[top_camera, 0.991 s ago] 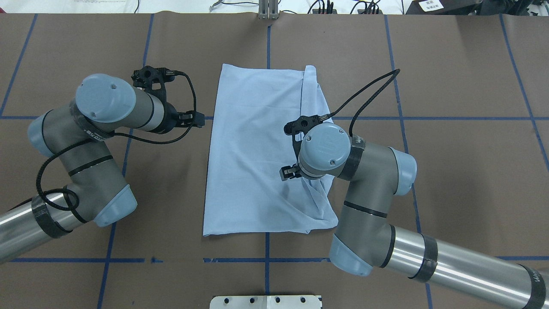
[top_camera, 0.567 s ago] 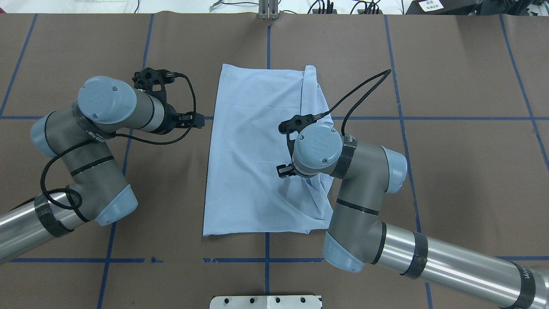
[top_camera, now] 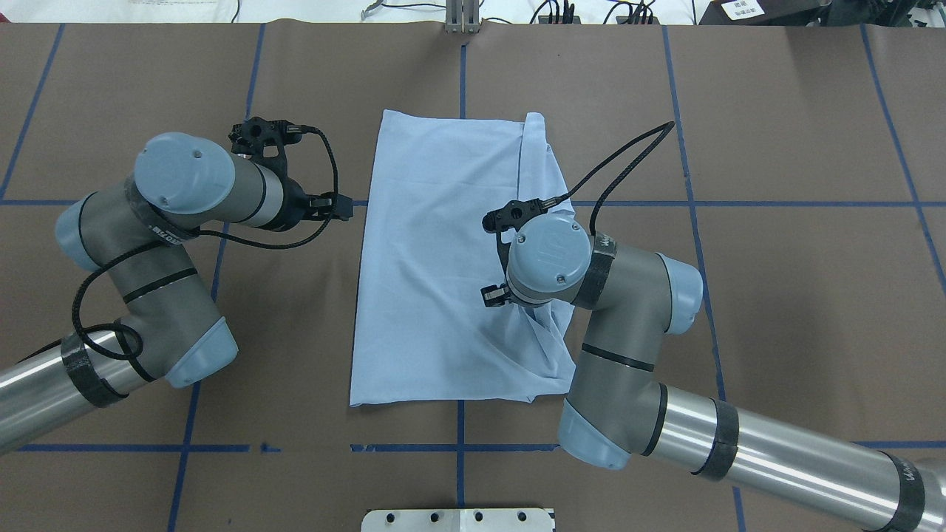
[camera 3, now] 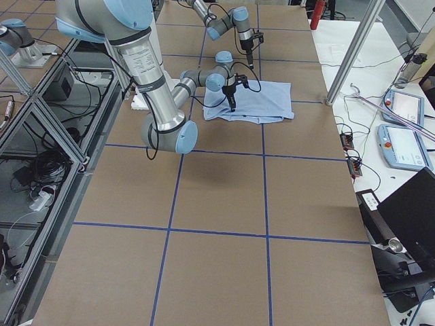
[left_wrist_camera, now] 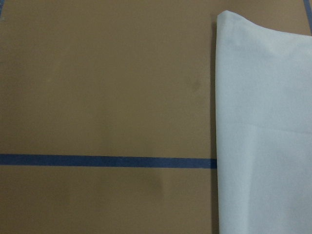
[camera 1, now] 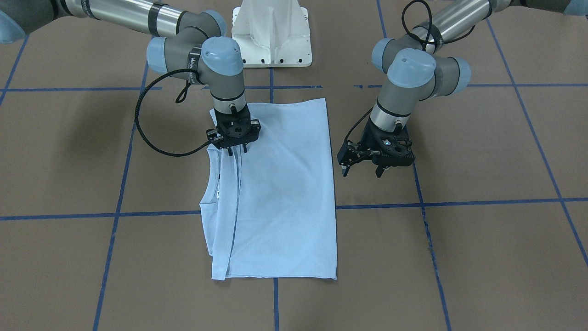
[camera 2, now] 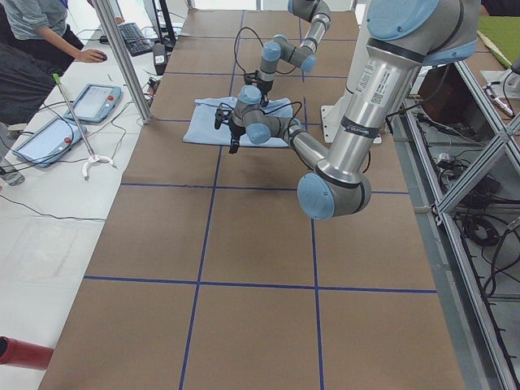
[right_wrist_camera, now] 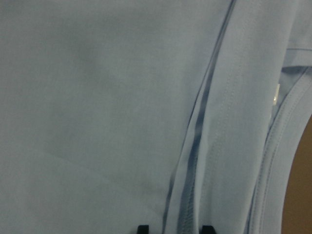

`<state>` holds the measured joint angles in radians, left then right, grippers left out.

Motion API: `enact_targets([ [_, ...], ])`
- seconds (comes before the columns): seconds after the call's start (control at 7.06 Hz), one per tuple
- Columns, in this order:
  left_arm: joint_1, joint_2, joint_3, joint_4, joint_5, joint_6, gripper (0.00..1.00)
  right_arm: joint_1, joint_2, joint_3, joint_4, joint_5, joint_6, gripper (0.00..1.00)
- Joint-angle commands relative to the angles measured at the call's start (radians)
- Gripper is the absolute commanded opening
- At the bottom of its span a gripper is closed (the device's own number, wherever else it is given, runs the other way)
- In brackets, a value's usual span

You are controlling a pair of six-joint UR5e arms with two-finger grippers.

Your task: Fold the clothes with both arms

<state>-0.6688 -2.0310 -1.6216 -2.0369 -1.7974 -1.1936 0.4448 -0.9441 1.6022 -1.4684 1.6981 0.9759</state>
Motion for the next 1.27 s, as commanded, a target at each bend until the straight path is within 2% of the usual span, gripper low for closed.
enact_targets([
  [0.0, 0.0, 0.0, 0.0, 0.0, 0.001, -0.001, 1.0, -0.003, -0.005, 0.004, -0.001, 0.0, 0.0, 0.34],
  [0.28, 0.0, 0.0, 0.0, 0.0, 0.001, -0.001, 1.0, -0.003, -0.005, 0.007, -0.003, 0.002, 0.0, 0.16],
  [0.85, 0.0, -0.003, -0.001, 0.0, 0.0, -0.003, 1.0, 0.012, -0.008, 0.015, -0.007, 0.008, -0.002, 0.0],
  [1.13, 0.0, -0.006, -0.001, 0.0, 0.0, -0.003, 1.0, 0.032, -0.08, 0.086, -0.01, 0.014, -0.002, 0.0],
])
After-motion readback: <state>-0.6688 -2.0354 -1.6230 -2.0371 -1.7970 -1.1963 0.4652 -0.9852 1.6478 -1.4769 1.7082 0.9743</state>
